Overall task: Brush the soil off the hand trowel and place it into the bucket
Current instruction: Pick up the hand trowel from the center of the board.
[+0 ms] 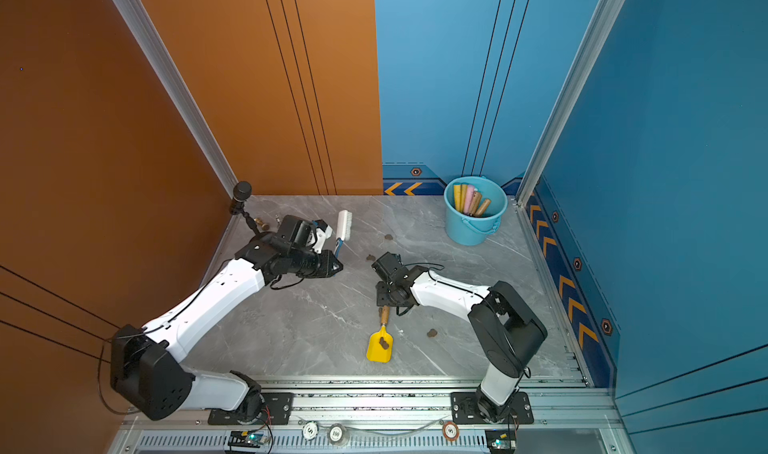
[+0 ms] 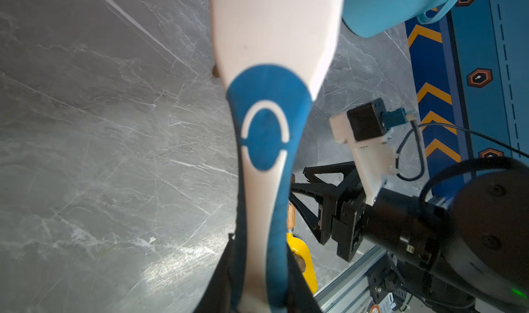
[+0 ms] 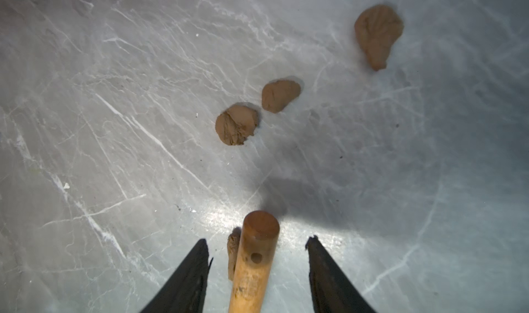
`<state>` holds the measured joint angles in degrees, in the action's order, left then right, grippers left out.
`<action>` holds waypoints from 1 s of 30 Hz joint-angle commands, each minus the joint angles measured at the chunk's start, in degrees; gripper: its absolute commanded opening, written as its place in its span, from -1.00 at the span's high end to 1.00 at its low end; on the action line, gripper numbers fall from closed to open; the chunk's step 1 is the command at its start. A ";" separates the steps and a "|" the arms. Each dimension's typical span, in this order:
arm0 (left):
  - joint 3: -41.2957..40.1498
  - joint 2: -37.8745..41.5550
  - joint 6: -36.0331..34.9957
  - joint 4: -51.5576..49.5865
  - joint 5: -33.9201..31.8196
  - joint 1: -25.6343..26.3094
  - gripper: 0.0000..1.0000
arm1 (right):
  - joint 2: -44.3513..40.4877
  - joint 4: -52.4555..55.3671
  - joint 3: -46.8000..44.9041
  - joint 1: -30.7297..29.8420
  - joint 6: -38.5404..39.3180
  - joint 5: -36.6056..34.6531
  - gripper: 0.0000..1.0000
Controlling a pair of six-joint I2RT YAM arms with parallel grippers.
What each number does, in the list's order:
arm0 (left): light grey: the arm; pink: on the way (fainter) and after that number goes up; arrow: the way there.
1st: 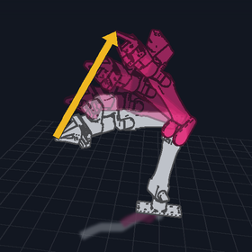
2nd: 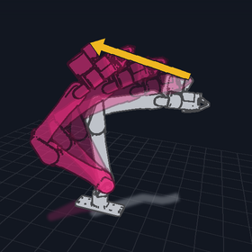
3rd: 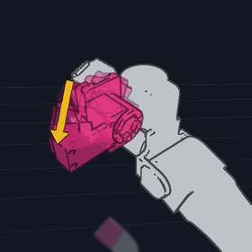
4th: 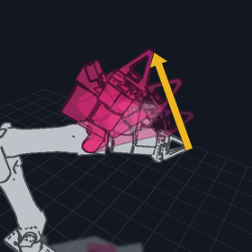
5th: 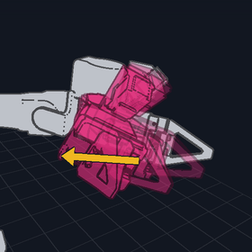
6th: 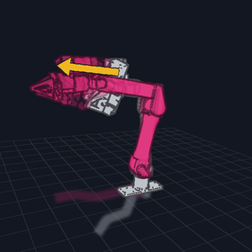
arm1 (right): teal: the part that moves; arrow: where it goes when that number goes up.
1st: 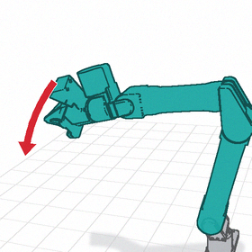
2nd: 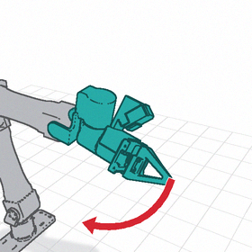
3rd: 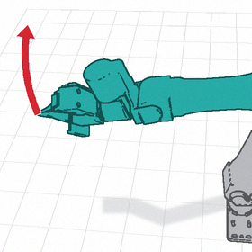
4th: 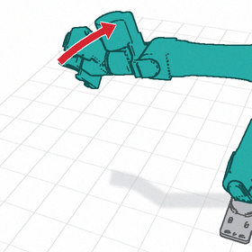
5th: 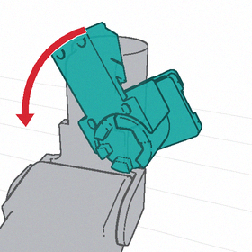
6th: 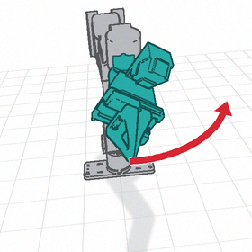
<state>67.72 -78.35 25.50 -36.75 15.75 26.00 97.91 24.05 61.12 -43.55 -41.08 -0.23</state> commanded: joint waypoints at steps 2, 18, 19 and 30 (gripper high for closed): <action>-2.78 4.07 0.02 -1.31 -2.20 0.45 1.00 | 0.21 -0.20 -0.69 -0.55 -2.16 -2.08 -0.09; -4.17 6.19 -0.27 -2.18 -4.38 0.19 1.00 | 5.01 0.01 1.96 -0.48 -2.00 0.45 0.20; -4.09 6.05 -0.26 -2.18 -4.40 0.19 1.00 | 5.35 0.09 2.20 -0.28 -1.99 0.71 0.24; -3.92 5.75 -0.82 -2.18 -6.85 0.10 1.00 | 5.94 0.47 2.71 0.54 -1.85 0.77 0.53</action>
<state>63.77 -72.73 25.87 -38.63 10.57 26.00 103.53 23.05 62.65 -43.44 -42.52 0.47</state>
